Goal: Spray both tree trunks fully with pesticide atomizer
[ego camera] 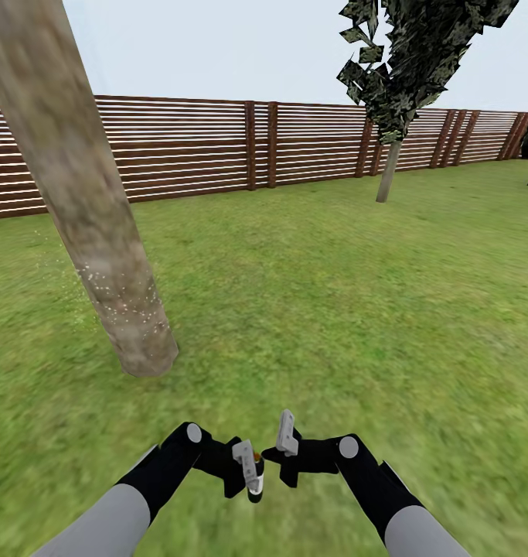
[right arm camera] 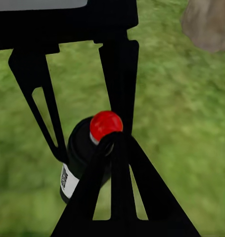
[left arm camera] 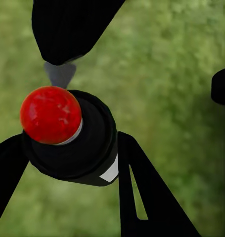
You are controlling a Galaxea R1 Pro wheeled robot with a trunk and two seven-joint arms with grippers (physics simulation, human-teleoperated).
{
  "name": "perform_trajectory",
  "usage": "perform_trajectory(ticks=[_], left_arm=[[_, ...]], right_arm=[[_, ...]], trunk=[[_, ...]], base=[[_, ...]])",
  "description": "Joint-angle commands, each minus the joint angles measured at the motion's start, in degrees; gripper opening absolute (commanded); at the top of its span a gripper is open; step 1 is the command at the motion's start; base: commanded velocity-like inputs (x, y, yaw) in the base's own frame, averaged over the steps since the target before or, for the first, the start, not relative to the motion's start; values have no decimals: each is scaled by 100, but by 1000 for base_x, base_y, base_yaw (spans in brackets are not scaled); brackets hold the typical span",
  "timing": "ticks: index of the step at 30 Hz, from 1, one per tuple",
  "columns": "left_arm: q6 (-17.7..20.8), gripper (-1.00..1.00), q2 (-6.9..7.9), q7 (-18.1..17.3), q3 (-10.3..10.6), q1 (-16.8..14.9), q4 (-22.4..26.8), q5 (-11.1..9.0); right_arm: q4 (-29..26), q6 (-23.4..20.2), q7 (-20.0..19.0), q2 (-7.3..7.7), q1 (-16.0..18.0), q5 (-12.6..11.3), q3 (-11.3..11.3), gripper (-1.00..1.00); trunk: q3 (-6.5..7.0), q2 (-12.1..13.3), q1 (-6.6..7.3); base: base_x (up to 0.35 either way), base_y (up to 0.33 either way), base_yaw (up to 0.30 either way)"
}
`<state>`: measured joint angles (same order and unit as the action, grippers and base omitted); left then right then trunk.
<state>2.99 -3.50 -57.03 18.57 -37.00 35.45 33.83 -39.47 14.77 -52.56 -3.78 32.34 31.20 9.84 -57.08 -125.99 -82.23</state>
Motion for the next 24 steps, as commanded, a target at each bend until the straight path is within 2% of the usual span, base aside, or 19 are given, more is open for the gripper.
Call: perform_trajectory(ticks=[1, 9, 14, 20, 23, 24], left_arm=[[0, -100, -4, -1, 3, 0, 1, -5], [-20, -100, -3, 11, 5, 0, -11, -5], [-8, -100, 119, 40, 7, 0, -168, 55], [11, -100, 609, 48, 23, 16, -185, 63], [13, -100, 1046, 45, 19, 27, -187, 63], [9, -100, 1158, 44, 17, 31, -187, 63]], right_arm=[[0, 0, 0, 0, 0, 0, 0, -100], [7, 0, 0, 0, 0, 0, 0, -100], [11, 0, 0, 0, 0, 0, 0, -100], [15, 0, 0, 15, 0, -1, 0, -100], [32, 0, 0, 25, 0, -8, -2, -100], [38, 3, 0, 30, 0, -11, -5, 100]], trunk=[[0, 0, 0], [0, 0, 0], [0, 0, 0], [0, 0, 0], [0, 0, 0], [0, 0, 0]], base=[[0, 0, 0], [0, 0, 0], [0, 0, 0], [0, 0, 0], [0, 0, 0], [0, 0, 0]])
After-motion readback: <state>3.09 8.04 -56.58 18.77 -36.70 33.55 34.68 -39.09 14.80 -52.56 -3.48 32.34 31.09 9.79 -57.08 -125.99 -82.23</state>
